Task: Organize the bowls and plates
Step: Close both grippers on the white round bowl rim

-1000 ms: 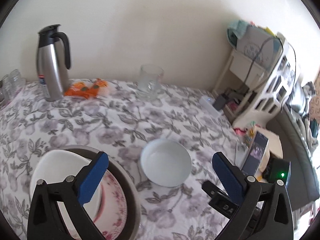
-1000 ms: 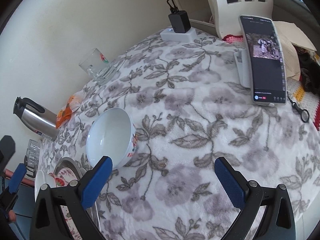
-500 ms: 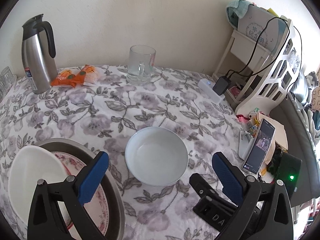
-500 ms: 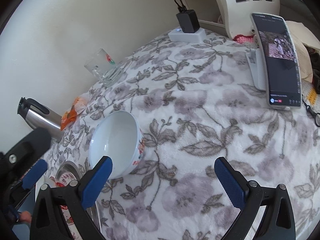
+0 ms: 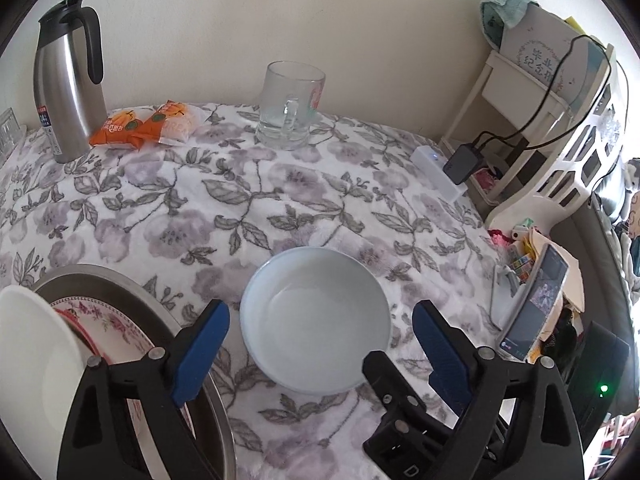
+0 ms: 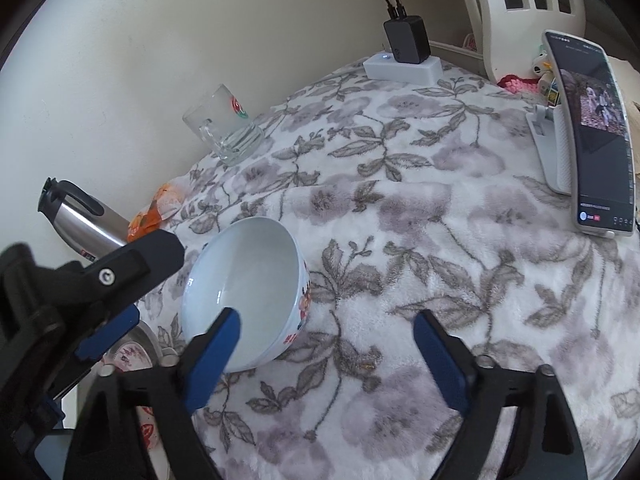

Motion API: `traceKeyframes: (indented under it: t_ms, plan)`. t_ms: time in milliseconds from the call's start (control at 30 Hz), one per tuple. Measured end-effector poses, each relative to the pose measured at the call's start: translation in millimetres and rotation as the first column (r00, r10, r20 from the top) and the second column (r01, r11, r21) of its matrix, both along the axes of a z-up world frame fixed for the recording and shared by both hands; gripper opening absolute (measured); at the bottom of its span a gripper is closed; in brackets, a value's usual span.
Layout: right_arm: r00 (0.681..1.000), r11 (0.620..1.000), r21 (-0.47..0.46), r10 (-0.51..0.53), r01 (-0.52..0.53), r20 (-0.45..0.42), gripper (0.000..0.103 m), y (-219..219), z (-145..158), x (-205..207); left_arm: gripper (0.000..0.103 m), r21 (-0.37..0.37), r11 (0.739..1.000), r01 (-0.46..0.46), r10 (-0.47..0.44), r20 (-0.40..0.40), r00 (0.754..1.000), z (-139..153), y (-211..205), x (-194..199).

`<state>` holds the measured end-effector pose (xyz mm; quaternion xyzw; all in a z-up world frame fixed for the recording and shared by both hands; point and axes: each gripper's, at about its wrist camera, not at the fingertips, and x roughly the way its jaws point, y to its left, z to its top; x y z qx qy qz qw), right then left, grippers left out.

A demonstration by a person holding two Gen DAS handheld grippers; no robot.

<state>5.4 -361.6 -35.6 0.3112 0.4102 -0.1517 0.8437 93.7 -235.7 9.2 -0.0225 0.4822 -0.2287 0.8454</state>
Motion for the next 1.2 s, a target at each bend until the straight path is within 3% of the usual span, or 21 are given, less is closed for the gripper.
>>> traceKeyframes:
  t_ms: [67, 167, 300, 633, 867, 967, 1200]
  plan:
    - [1.000, 1.000, 0.001, 0.003, -0.003, -0.008, 0.075, 0.7, -3.5, 2.7, 0.093, 0.000, 1.000, -0.007, 0.007, -0.011, 1.000, -5.1, 1.3, 4.6]
    - [1.000, 1.000, -0.008, 0.009, -0.009, -0.021, 0.066, 2.8, -7.9, 6.9, 0.084, 0.003, 1.000, -0.023, 0.023, -0.022, 0.999, -11.3, 4.0, 10.4]
    - [0.999, 1.000, -0.008, 0.023, -0.023, -0.025, 0.058, 5.1, -11.9, 11.5, 0.082, 0.012, 0.999, -0.033, 0.033, -0.030, 0.999, -16.9, 5.9, 15.0]
    - [0.999, 0.999, 0.021, 0.032, -0.032, -0.016, 0.047, 4.8, -18.4, 15.9, 0.070, 0.028, 0.998, -0.048, 0.049, -0.043, 0.998, -24.9, 10.1, 21.5]
    - [0.999, 0.999, 0.035, 0.030, -0.030, -0.018, 0.027, 2.9, -21.2, 14.0, 0.061, 0.040, 0.998, -0.044, 0.046, -0.047, 0.998, -29.1, 9.9, 22.1]
    - [0.999, 0.999, 0.044, 0.029, -0.028, -0.024, 0.021, 1.6, -23.5, 12.8, 0.053, 0.044, 0.998, -0.039, 0.041, -0.049, 0.998, -30.8, 9.7, 22.6]
    - [0.998, 0.998, 0.065, 0.026, -0.023, -0.053, 0.020, 1.2, -31.3, 12.4, 0.024, 0.055, 0.998, -0.019, 0.024, -0.077, 0.997, -41.9, 6.6, 22.6]
